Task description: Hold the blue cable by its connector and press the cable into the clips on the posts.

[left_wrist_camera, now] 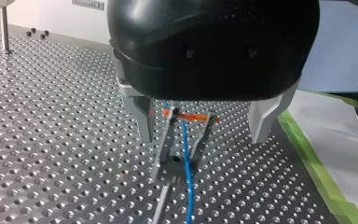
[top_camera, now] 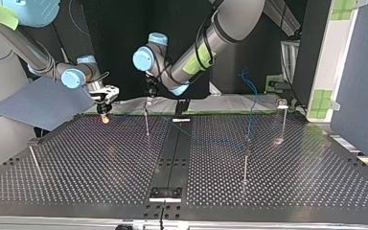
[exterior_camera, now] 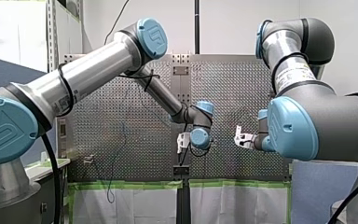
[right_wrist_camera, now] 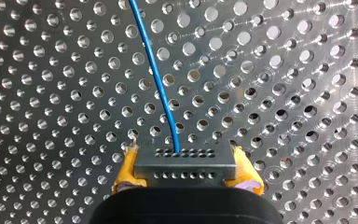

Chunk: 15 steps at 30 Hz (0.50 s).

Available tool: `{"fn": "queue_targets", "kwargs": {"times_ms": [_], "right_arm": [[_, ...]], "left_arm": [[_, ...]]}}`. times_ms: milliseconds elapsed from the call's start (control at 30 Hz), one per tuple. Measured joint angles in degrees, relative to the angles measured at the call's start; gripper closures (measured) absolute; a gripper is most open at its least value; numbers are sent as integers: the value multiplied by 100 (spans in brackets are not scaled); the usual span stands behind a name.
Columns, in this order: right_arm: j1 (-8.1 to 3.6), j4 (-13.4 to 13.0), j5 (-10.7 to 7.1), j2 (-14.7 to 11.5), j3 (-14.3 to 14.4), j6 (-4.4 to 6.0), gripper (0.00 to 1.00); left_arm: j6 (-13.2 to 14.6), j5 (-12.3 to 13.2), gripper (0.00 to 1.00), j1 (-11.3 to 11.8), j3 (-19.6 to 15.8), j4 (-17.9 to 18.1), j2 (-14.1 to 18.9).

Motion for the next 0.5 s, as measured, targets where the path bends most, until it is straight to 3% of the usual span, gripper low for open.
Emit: {"fn": "queue_targets", "kwargs": {"times_ms": [300,500], "right_arm": [[-1,-11,7,0,-3,12,100],[-3,-10,7,0,-3,12,100]], "left_arm": [[-180,61,0,-14,0,332,-45],[-194,61,0,-26,0,369,-46]]}}
